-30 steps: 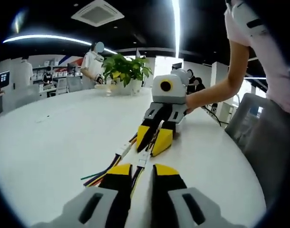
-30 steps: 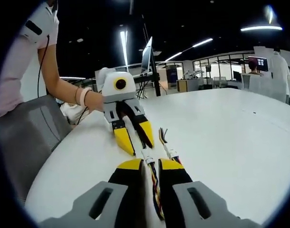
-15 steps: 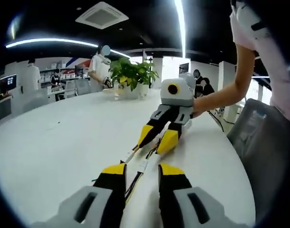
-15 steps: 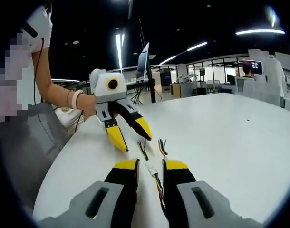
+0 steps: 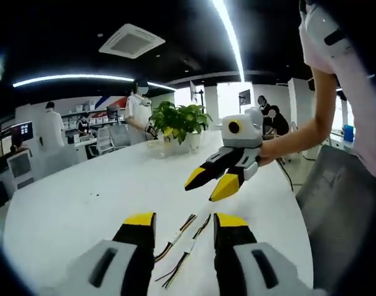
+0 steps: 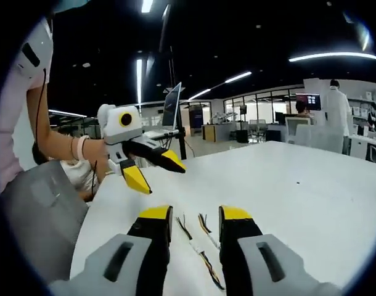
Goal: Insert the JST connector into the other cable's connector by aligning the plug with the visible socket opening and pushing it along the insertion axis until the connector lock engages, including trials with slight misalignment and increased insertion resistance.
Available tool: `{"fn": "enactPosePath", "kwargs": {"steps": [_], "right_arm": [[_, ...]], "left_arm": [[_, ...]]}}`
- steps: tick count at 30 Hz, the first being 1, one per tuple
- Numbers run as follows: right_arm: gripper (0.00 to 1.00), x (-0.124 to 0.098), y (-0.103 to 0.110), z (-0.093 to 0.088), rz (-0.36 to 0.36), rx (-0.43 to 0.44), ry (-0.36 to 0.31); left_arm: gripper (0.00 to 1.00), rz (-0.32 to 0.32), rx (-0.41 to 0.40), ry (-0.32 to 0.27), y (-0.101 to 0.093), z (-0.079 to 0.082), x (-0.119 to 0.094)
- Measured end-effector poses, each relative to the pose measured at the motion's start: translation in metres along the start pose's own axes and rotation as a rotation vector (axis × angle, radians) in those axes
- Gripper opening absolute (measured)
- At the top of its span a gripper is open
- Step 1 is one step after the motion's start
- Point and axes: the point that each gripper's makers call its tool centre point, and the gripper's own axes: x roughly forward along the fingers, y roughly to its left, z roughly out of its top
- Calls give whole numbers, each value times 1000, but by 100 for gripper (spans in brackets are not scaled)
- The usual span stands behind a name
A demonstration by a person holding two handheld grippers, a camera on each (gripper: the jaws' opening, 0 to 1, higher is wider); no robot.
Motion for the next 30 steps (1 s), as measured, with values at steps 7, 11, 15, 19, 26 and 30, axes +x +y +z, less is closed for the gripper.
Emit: {"fn": "enactPosePath", "kwargs": {"steps": [7, 11, 15, 19, 26, 30], "right_arm": [[37, -18, 10, 22, -60, -5, -9], [39, -26, 14, 31, -102, -17, -9], [39, -34, 20, 36, -148, -17, -3], [39, -42, 28, 33, -195, -13, 33], [40, -63, 39, 33, -253, 2, 67], [40, -77, 43, 14, -299, -11, 197]], "left_arm": [[41, 19, 14, -16, -10, 15, -18], [40, 26, 53, -46, -21, 29, -31], [40, 60, 52, -49, -27, 40, -45], [41, 133, 50, 5, -26, 35, -58], [52, 180, 57, 58, -42, 28, -74], [52, 204, 25, 62, -46, 23, -80]]}}
